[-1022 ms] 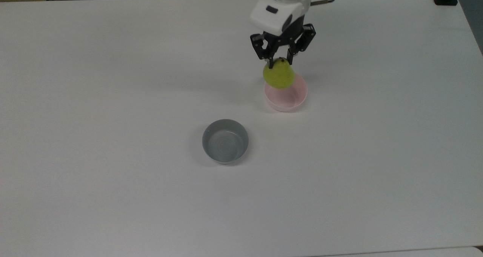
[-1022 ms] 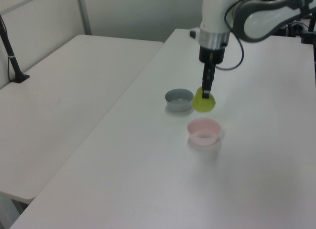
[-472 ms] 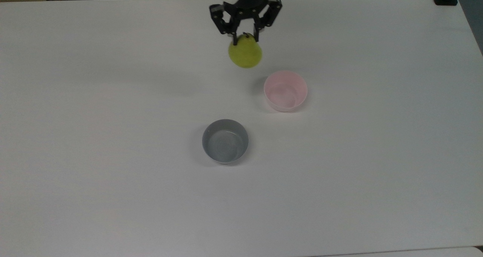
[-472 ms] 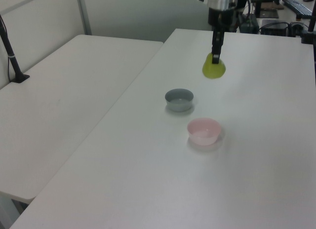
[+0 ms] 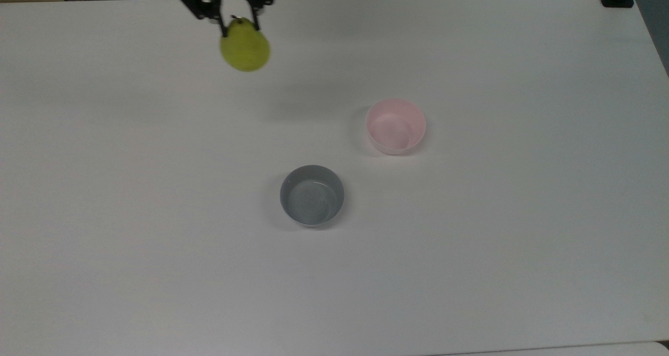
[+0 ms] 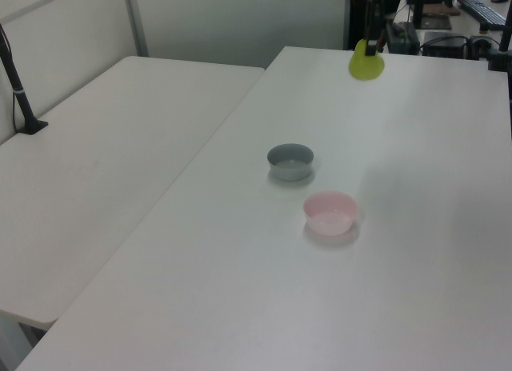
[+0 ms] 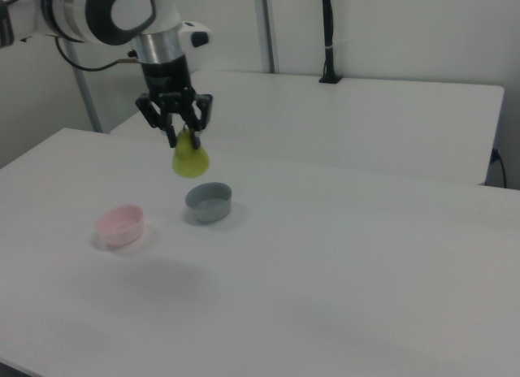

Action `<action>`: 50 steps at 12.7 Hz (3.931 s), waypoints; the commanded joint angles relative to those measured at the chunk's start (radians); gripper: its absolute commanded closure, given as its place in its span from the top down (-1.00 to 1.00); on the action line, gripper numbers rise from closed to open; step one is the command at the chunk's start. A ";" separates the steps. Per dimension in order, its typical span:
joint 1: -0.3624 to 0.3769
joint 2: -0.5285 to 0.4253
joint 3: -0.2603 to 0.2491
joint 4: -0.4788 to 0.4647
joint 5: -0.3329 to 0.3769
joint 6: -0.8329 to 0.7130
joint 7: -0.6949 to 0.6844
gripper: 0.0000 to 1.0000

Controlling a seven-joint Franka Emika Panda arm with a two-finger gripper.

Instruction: Pick up a pear from the bowl

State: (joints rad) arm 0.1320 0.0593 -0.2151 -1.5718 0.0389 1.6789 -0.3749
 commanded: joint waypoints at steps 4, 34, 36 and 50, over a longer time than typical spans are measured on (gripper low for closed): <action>-0.092 0.023 -0.194 -0.007 0.119 0.050 -0.344 -1.00; -0.158 0.295 -0.234 -0.125 0.245 0.368 -0.355 1.00; -0.150 0.217 -0.234 -0.100 0.195 0.235 -0.303 1.00; -0.058 -0.102 0.006 0.009 0.058 -0.193 0.303 1.00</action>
State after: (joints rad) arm 0.0719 -0.0201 -0.2472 -1.5451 0.1251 1.4742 -0.0671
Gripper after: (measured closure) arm 0.000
